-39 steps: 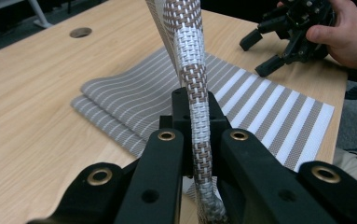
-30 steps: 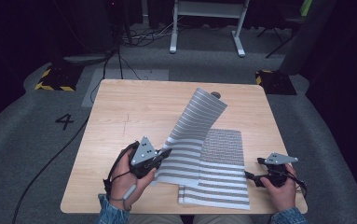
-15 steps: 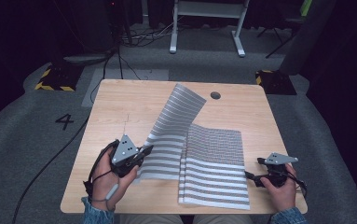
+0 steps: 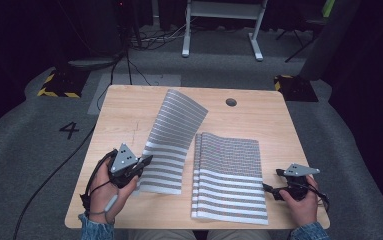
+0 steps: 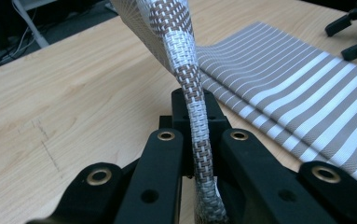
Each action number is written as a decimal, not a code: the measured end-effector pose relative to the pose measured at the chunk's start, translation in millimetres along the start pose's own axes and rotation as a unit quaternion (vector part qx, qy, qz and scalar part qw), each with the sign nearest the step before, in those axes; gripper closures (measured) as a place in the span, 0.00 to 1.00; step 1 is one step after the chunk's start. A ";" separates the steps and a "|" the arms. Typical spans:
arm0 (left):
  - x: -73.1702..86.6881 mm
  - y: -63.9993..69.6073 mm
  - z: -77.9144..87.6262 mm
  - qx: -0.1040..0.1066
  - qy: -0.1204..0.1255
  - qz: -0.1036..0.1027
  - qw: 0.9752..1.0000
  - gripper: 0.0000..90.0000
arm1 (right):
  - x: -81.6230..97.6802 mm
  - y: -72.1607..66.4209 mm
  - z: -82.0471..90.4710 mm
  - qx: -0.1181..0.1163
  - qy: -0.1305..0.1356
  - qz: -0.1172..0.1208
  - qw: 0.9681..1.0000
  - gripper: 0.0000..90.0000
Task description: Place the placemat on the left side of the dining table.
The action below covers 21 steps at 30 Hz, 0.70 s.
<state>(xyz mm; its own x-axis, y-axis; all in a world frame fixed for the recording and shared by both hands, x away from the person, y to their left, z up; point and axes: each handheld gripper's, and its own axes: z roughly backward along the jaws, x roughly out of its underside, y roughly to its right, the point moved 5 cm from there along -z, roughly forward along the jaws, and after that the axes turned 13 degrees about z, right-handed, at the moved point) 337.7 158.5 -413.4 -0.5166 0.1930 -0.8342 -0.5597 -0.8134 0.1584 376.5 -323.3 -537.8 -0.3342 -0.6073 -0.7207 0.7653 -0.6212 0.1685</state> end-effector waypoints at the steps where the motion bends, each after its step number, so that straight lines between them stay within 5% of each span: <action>1: 2.1 -3.2 -2.3 0.000 -0.004 0.006 1.000 0.98 | 0.0 0.0 0.0 0.000 0.000 0.000 1.000 0.16; 5: 12.2 -20.4 -13.8 -0.006 -0.013 0.029 0.999 0.98 | 0.0 0.0 0.0 0.000 0.000 0.000 1.000 0.16; 6: 14.1 -30.1 -16.8 -0.030 0.002 0.042 0.999 0.94 | 0.0 0.0 0.0 0.000 0.000 0.000 1.000 0.16; 7: 16.5 -43.5 -20.2 -0.077 0.029 0.070 0.994 0.78 | 0.0 0.0 0.0 0.000 0.000 0.000 1.000 0.16; 8: 21.2 -58.3 -21.3 -0.126 0.034 0.085 0.988 0.56 | 0.0 0.0 0.0 0.000 0.000 0.000 1.000 0.16; 9: 26.7 -70.8 -20.1 -0.159 0.030 0.086 0.983 0.45 | 0.0 0.0 0.0 0.000 0.000 0.000 1.000 0.16; 11: 34.8 -85.6 -15.1 -0.195 0.027 0.104 0.975 0.38 | 0.0 0.0 0.0 0.000 0.000 0.000 1.000 0.16; 12: 35.8 -88.5 -12.1 -0.199 0.028 0.112 0.973 0.36 | 0.0 0.0 0.0 0.000 0.000 0.000 1.000 0.16; 16: 27.7 -80.5 -10.1 -0.177 0.055 0.108 0.977 0.38 | 0.0 0.0 0.0 0.000 0.000 0.000 1.000 0.16; 21: 20.4 -61.3 -16.1 -0.137 0.049 0.086 0.986 0.37 | 0.0 0.0 0.0 0.000 0.000 0.000 1.000 0.16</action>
<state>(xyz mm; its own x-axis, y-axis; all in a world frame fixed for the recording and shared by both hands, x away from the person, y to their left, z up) 371.9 203.4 -448.7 -0.5154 -0.0029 -0.8569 -0.2662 -0.9500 0.1634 376.5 -323.4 -537.8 -0.3340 -0.6076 -0.7206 0.7654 -0.6210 0.1688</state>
